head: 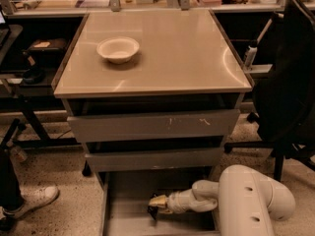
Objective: Place rxbar chocolate into bottom drawer
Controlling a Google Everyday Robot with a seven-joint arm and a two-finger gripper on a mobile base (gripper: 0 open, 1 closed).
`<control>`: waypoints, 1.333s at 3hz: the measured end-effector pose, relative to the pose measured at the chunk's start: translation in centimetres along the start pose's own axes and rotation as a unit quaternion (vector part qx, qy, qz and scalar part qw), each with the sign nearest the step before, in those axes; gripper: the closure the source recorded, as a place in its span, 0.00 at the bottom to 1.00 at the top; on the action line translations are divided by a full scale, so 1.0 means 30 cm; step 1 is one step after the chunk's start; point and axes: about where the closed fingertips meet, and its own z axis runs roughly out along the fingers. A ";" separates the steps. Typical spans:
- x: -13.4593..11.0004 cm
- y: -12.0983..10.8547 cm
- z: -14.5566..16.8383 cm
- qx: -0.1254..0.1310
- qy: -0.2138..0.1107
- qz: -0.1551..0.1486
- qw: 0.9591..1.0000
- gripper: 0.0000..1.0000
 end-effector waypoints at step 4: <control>0.000 0.000 0.000 0.000 0.000 0.000 1.000 0.00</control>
Offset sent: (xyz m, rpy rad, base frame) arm 0.0000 0.0000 0.0000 0.0000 0.0000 0.0000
